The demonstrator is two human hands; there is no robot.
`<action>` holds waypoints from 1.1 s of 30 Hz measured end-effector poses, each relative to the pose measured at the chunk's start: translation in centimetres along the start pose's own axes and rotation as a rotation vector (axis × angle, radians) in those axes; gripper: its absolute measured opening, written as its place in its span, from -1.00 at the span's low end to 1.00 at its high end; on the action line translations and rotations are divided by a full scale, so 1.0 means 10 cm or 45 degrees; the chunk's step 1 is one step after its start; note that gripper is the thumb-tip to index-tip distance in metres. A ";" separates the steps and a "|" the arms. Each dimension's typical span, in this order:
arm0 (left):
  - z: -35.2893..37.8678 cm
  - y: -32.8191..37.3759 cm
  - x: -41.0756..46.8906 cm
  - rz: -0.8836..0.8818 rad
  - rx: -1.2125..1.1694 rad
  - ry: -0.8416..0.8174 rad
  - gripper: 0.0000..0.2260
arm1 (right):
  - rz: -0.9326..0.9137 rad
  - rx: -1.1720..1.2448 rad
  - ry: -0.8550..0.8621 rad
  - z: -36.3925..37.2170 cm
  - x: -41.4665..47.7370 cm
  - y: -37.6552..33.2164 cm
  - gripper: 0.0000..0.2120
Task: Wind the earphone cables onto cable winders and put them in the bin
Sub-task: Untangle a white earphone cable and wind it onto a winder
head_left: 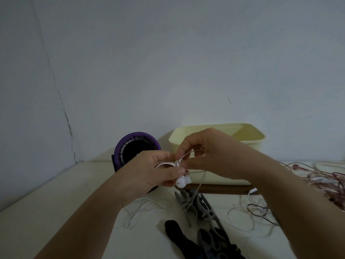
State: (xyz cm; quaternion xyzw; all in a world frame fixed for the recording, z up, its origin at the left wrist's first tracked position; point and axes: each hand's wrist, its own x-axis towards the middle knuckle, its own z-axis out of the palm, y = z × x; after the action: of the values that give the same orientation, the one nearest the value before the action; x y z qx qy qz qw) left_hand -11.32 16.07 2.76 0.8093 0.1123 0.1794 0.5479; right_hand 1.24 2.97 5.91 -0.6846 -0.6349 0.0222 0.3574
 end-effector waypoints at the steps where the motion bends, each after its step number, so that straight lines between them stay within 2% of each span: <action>1: -0.01 -0.01 0.01 0.001 -0.028 0.043 -0.70 | -0.011 0.003 0.075 0.02 0.01 0.03 -0.89; 4: -0.07 -0.02 0.04 0.004 -0.206 0.209 -0.68 | -0.040 0.022 0.466 0.06 0.04 0.01 -0.89; 6: -0.09 -0.03 0.06 0.026 -0.378 0.347 -0.78 | -0.024 0.170 0.634 0.09 0.03 -0.04 -0.91; 10: -0.07 -0.04 0.10 0.111 -0.612 0.553 -0.84 | 0.215 0.720 0.598 0.34 0.07 -0.10 -0.95; 14: -0.05 -0.07 0.11 0.158 -0.516 0.600 -0.80 | 0.438 1.521 0.384 0.60 0.08 -0.11 -0.81; 16: -0.02 -0.07 0.11 0.179 -0.516 0.586 -0.75 | 0.432 1.694 0.314 0.64 0.08 -0.10 -0.84; 20: 0.03 -0.10 0.13 0.197 -0.549 0.596 -0.61 | 0.411 1.828 0.293 0.60 0.09 -0.06 -0.91; 25: 0.09 -0.10 0.13 0.209 -0.624 0.566 -0.69 | 0.526 1.966 0.145 0.61 0.10 -0.06 -0.88; 29: 0.11 -0.09 0.13 0.214 -0.602 0.555 -0.76 | 0.613 2.065 0.107 0.60 0.10 -0.06 -0.91; 31: 0.11 -0.08 0.13 0.202 -0.622 0.557 -0.74 | 0.589 2.044 0.099 0.59 0.09 -0.05 -0.87; 33: 0.12 -0.08 0.13 0.183 -0.644 0.580 -0.80 | 0.515 1.900 0.199 0.60 0.10 -0.04 -0.76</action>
State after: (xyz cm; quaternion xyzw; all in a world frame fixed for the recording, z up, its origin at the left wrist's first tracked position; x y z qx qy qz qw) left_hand -9.59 15.84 1.84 0.5930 0.1263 0.4156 0.6780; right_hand -1.80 6.59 2.06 -0.3648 -0.2875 0.4603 0.7565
